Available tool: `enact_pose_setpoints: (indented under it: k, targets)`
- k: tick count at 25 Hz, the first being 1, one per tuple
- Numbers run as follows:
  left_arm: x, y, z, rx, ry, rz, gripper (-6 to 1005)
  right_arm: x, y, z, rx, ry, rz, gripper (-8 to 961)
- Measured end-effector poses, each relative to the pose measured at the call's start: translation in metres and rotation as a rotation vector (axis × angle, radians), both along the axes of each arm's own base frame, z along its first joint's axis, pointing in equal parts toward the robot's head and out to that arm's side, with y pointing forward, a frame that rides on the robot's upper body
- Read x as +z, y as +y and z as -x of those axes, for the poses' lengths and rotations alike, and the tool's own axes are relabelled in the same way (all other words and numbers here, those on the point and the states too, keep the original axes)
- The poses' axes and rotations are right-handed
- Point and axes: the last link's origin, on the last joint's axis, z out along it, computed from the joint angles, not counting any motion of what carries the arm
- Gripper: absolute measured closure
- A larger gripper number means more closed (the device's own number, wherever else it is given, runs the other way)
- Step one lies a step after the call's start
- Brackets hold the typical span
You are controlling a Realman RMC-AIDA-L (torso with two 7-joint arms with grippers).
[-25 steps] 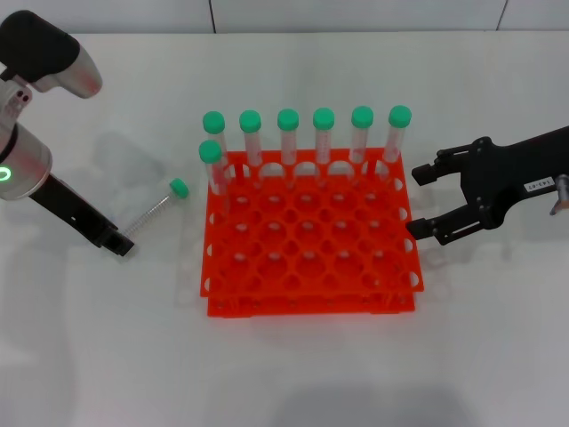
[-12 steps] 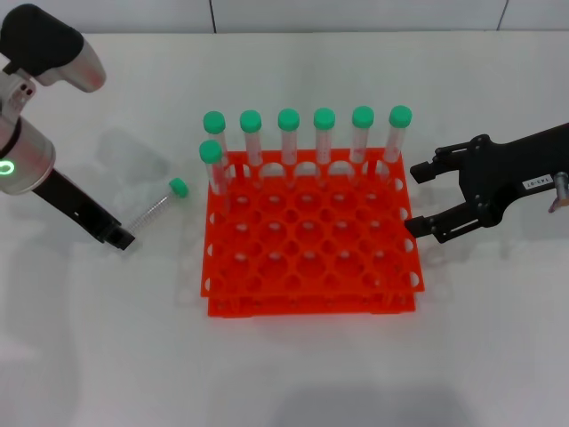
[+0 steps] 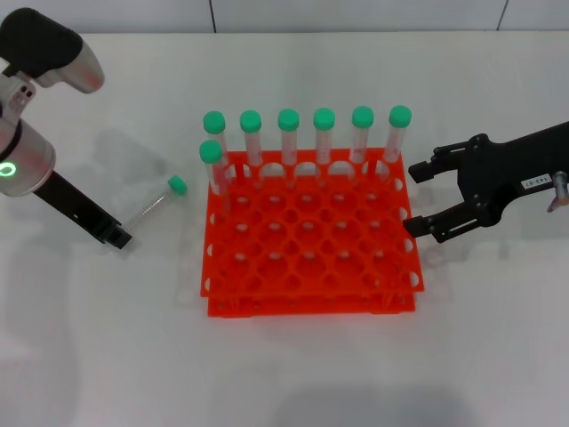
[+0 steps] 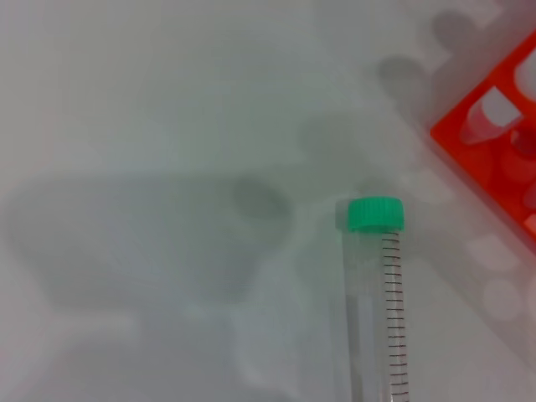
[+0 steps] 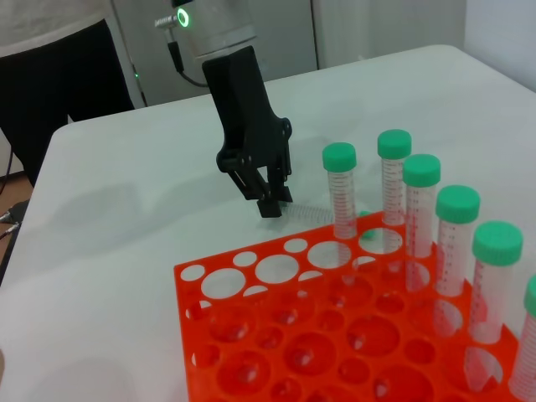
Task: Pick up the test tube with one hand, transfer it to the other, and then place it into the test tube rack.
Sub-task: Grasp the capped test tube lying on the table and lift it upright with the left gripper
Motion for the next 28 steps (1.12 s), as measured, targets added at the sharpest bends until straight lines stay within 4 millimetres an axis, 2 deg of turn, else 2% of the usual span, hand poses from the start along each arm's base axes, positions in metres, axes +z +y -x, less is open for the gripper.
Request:
enact_pose_setpoints:
  k: [9, 13, 16, 25, 28]
  targets:
    - [0.002, 0.003, 0.001, 0.013, -0.012, -0.037, 808, 0.0, -0.001, 0.0, -0.002, 0.003, 0.003, 98]
    - [0.008, 0.005, -0.009, -0.01, -0.056, -0.056, 808, 0.002, -0.002, -0.001, -0.007, 0.009, -0.002, 98]
    - [0.025, 0.002, -0.02, -0.044, -0.097, -0.086, 808, 0.007, -0.002, -0.002, -0.014, 0.014, -0.012, 98]
    - [0.088, -0.028, -0.052, -0.205, -0.251, -0.242, 808, 0.015, -0.002, -0.001, -0.016, 0.027, -0.025, 98]
    - [0.099, -0.033, -0.06, -0.276, -0.334, -0.287, 808, 0.016, -0.003, -0.003, -0.02, 0.031, -0.026, 98]
